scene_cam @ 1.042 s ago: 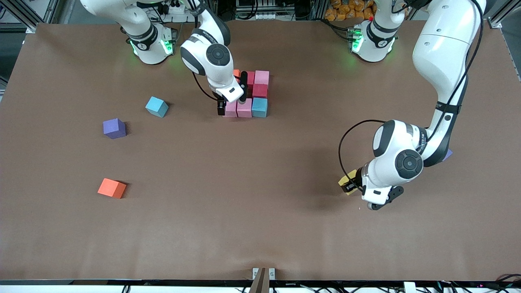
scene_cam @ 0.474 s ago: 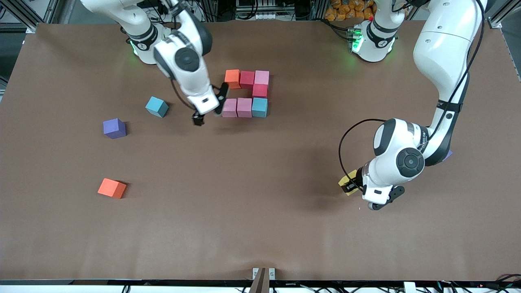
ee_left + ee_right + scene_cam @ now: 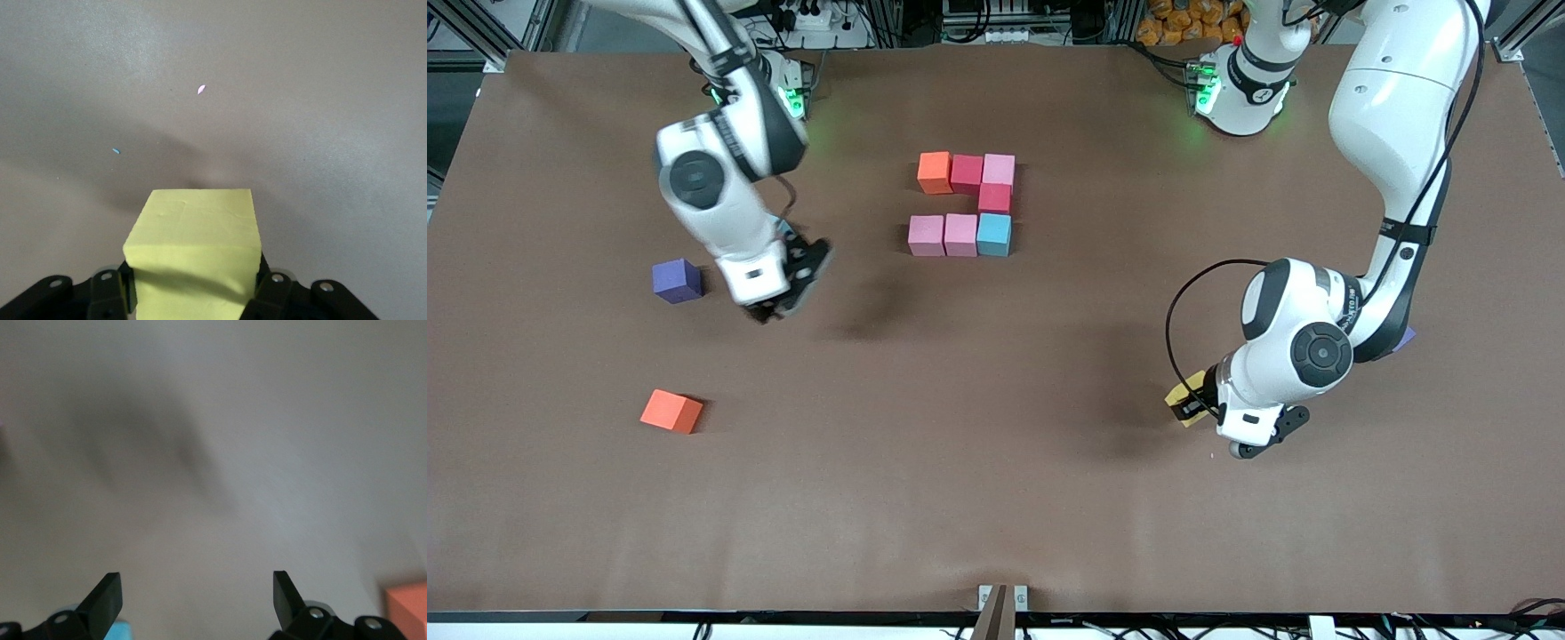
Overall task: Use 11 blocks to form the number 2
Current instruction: 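Move the right gripper to the lone orange block and grasp it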
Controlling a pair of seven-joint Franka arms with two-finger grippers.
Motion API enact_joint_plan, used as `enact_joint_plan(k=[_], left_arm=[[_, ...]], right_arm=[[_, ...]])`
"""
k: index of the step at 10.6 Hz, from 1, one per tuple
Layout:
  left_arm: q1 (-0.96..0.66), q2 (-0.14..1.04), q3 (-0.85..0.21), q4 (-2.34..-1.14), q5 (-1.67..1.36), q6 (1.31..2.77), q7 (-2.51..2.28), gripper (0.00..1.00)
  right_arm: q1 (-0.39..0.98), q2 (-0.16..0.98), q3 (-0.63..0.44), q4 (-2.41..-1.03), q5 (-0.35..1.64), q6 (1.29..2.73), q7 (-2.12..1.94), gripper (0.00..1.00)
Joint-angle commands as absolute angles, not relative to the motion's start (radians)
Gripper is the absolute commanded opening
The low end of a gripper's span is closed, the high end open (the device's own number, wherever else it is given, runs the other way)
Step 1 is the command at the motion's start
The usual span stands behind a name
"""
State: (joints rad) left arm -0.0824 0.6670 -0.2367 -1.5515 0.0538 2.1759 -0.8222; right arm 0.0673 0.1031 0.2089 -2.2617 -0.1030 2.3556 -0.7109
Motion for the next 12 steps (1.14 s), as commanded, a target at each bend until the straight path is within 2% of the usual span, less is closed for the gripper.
enact_joint_plan(k=[1, 4, 9, 12], left_arm=[[-0.081, 0.650, -0.236, -1.563, 0.054, 2.169, -0.792, 0.00], [-0.087, 0.650, -0.236, -1.563, 0.052, 2.169, -0.772, 0.00], [-0.095, 0.649, -0.236, -1.563, 0.052, 2.169, -0.776, 0.00], [-0.098, 0.649, -0.236, -1.563, 0.052, 2.169, -0.776, 0.00]], right_arm=[[-0.071, 0.100, 0.215, -2.263, -0.115, 2.362, -0.751, 1.00], [-0.164, 0.161, 0.212, -2.150, -0.114, 2.376, -0.937, 1.00], [-0.253, 0.446, 0.212, -1.878, -0.110, 2.370, -1.194, 1.00], [-0.265, 0.537, 0.207, -1.816, -0.062, 2.365, -1.279, 1.00]])
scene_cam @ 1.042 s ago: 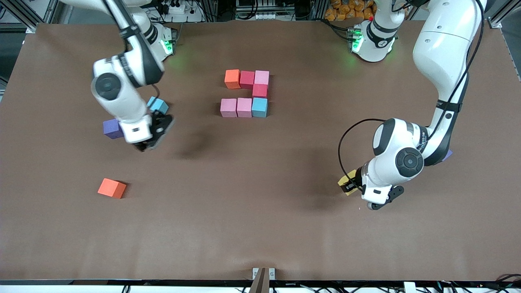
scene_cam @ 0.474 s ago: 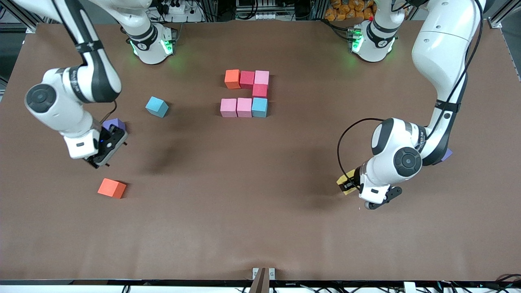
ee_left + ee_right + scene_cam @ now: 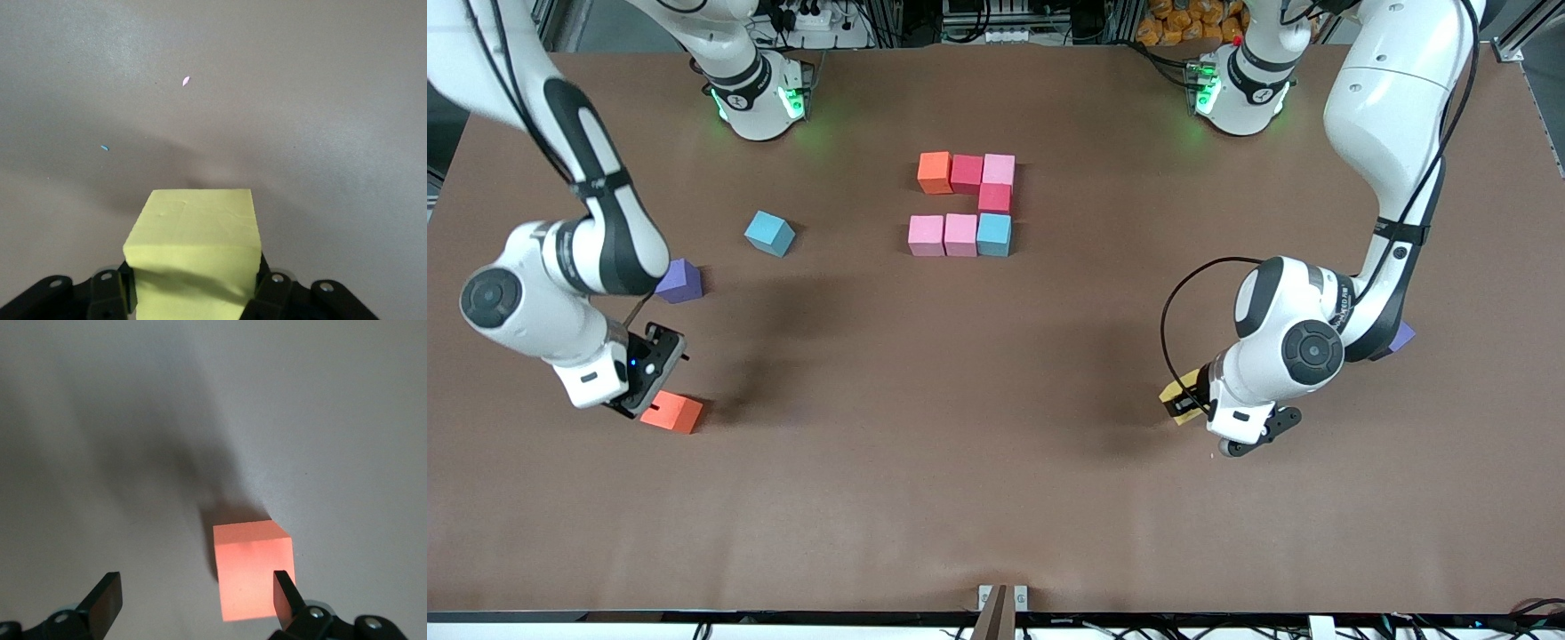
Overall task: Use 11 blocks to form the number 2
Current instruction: 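Move the right gripper to the lone orange block and grasp it, then lift orange with the right gripper while the left gripper carries yellow to the shape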
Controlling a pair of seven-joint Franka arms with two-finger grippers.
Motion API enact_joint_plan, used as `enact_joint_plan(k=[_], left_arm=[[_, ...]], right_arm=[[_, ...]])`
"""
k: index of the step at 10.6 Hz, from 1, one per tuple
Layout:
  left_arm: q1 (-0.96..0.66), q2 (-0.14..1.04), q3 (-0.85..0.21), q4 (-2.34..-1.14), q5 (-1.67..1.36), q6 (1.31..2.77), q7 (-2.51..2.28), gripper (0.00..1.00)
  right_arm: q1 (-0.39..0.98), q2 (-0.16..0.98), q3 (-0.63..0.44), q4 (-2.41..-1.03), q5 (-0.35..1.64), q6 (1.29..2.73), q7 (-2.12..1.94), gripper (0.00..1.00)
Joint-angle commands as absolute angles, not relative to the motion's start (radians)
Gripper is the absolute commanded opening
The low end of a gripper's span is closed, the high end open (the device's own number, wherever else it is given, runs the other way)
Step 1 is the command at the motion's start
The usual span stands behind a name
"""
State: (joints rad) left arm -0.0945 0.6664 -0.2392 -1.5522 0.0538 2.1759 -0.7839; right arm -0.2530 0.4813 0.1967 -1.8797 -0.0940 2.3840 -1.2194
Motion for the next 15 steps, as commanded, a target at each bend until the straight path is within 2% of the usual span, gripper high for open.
enact_joint_plan(k=[1, 5, 7, 11, 15], left_arm=[[-0.100, 0.649, -0.241, -1.560, 0.054, 2.169, -0.775, 0.00], [-0.285, 0.673, -0.230, -1.505, 0.052, 2.168, -0.778, 0.00], [-0.352, 0.684, -0.230, -1.499, 0.051, 2.175, -0.767, 0.00], [-0.498, 0.756, -0.230, -1.399, 0.049, 2.177, -0.686, 0.00], [-0.574, 0.811, -0.230, -1.333, 0.048, 2.237, -0.699, 0.00]], right_arm=[[-0.265, 0.569, 0.203, -1.784, -0.060, 2.356, -1.302, 1.00], [-0.265, 0.630, 0.199, -1.686, -0.061, 2.312, -1.368, 1.00], [-0.267, 0.641, 0.186, -1.686, -0.060, 2.318, -1.407, 1.00], [-0.278, 0.663, 0.178, -1.690, -0.043, 2.316, -1.417, 1.00], [-0.287, 0.678, 0.178, -1.687, -0.041, 2.335, -1.437, 1.00]])
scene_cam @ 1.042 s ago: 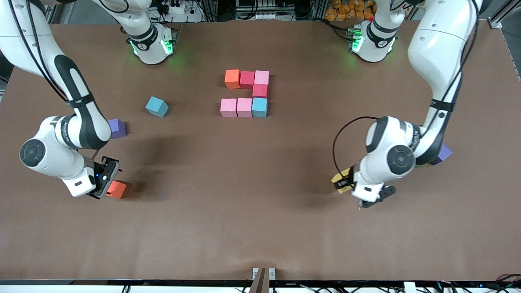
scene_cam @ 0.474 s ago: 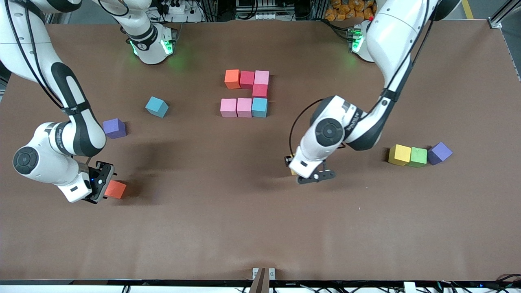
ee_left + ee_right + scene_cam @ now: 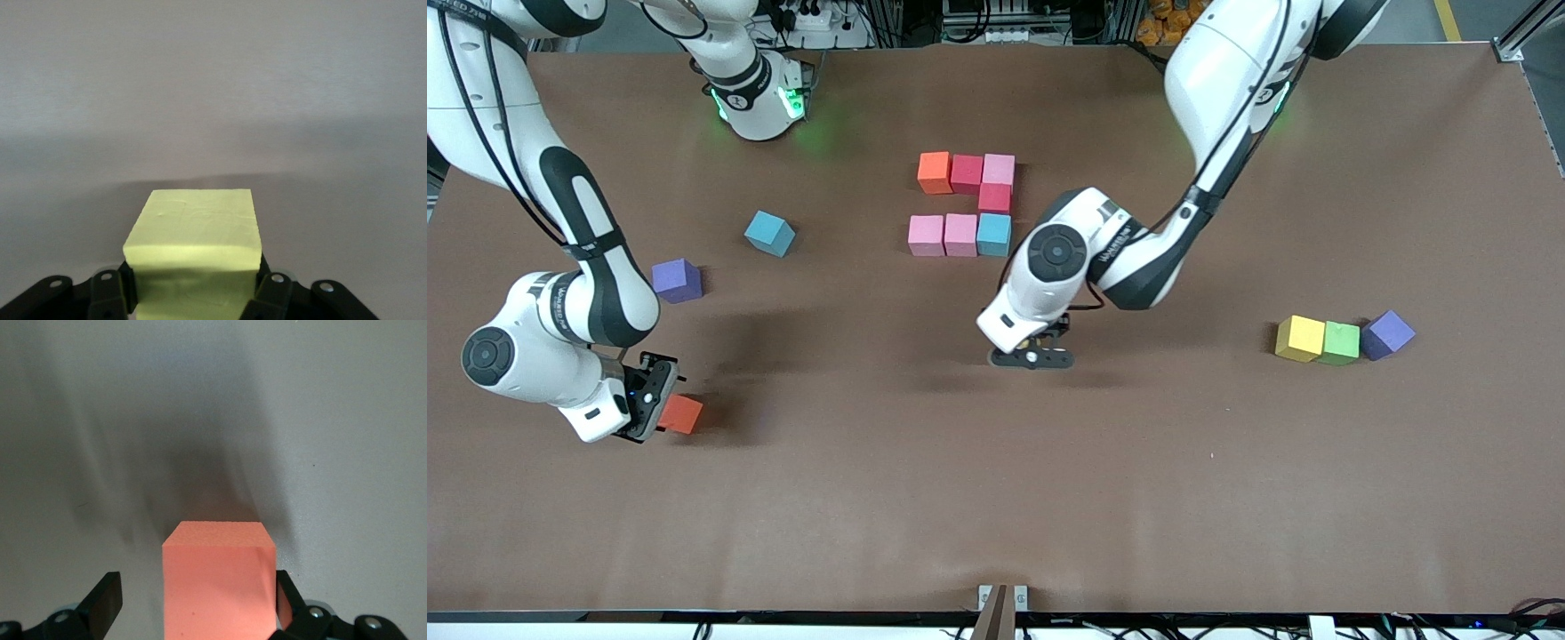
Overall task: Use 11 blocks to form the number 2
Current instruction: 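Lift orange with the right gripper while the left gripper carries yellow to the shape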
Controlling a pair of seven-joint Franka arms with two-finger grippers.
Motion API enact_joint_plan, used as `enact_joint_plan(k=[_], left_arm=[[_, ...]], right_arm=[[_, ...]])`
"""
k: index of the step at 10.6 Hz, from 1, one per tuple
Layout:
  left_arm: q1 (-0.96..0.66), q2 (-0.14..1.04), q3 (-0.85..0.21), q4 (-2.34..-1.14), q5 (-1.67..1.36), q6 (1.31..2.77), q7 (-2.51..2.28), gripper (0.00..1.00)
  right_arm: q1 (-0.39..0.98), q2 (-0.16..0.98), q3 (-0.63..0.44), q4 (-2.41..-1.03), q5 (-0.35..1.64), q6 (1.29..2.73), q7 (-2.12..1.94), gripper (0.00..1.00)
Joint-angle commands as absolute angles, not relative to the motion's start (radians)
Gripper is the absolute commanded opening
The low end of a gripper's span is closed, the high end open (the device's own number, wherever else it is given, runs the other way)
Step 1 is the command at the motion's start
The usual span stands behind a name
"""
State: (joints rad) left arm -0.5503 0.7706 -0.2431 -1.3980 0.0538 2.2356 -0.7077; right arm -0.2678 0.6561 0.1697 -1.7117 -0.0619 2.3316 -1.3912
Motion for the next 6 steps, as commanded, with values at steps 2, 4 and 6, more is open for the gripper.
enact_joint_plan(k=[2, 4, 6], left_arm=[[-0.600, 0.819, -0.230, -1.318, 0.048, 2.237, -0.741, 0.00], [-0.623, 0.821, -0.224, -1.315, 0.048, 2.237, -0.752, 0.00], [-0.646, 0.824, -0.222, -1.315, 0.048, 2.237, -0.753, 0.00]], right_arm=[[-0.291, 0.689, 0.178, -1.689, -0.023, 2.355, -1.465, 1.00], [-0.291, 0.695, 0.178, -1.686, -0.023, 2.355, -1.462, 1.00], [-0.291, 0.695, 0.178, -1.686, -0.021, 2.352, -1.457, 0.72]])
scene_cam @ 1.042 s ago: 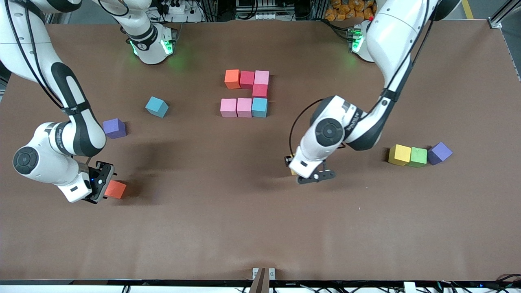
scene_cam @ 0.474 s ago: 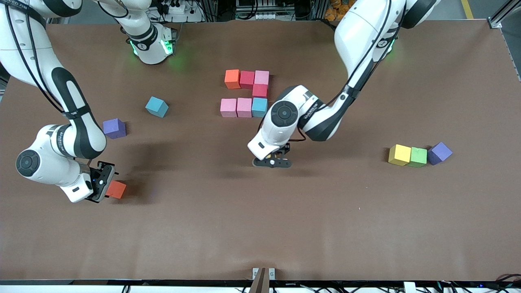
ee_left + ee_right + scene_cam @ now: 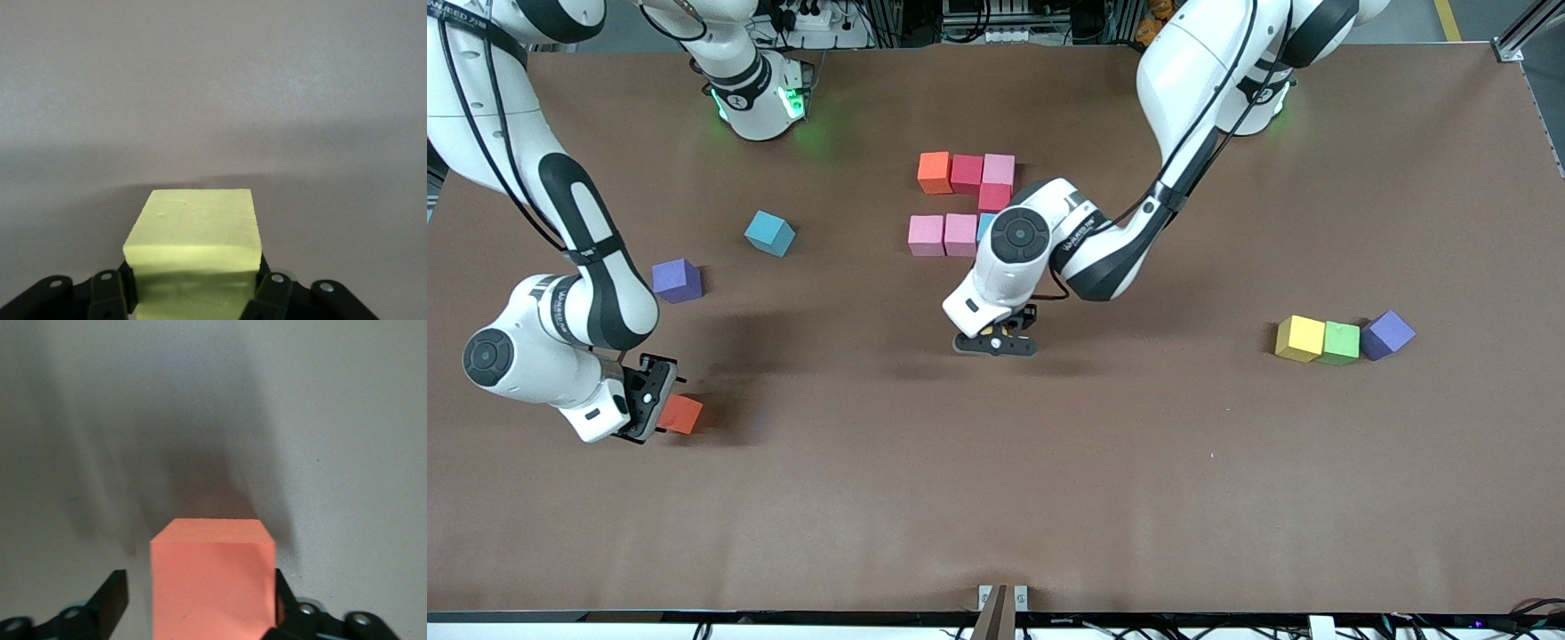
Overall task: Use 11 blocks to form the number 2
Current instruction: 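Lift orange with the right gripper while the left gripper carries yellow to the shape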
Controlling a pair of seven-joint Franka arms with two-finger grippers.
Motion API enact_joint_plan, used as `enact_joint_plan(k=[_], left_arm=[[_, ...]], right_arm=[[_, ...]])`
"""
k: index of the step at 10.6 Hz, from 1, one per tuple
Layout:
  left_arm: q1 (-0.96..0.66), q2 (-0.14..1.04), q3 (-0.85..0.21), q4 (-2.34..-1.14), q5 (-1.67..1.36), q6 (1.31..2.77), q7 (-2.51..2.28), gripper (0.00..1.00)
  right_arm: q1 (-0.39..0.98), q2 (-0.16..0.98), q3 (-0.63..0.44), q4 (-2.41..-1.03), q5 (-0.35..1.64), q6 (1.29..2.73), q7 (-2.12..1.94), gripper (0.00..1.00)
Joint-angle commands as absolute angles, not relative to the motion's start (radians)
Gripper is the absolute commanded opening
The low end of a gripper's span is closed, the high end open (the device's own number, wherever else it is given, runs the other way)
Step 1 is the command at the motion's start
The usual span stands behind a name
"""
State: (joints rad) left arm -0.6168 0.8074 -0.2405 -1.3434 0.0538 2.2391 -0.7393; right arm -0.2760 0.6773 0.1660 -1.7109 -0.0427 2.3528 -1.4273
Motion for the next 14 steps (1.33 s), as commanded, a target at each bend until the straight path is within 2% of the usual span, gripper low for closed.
enact_joint_plan(k=[1, 3, 5, 8, 14], left_arm=[[-0.656, 0.822, -0.222, -1.318, 0.049, 2.234, -0.753, 0.00], [-0.673, 0.833, -0.221, -1.316, 0.049, 2.233, -0.756, 0.00], [-0.693, 0.828, -0.221, -1.318, 0.049, 2.232, -0.764, 0.00], [-0.716, 0.831, -0.222, -1.319, 0.048, 2.229, -0.788, 0.00], [-0.736, 0.830, -0.225, -1.321, 0.041, 2.230, -0.796, 0.00]], right_arm=[[-0.291, 0.698, 0.178, -1.686, -0.021, 2.353, -1.457, 0.56], [-0.287, 0.696, 0.175, -1.681, -0.020, 2.347, -1.444, 0.38], [-0.272, 0.692, 0.173, -1.645, 0.011, 2.271, -1.364, 0.33], [-0.253, 0.680, 0.175, -1.624, 0.020, 2.186, -1.273, 0.28], [-0.164, 0.647, 0.126, -1.623, 0.144, 2.063, -1.152, 0.28]])
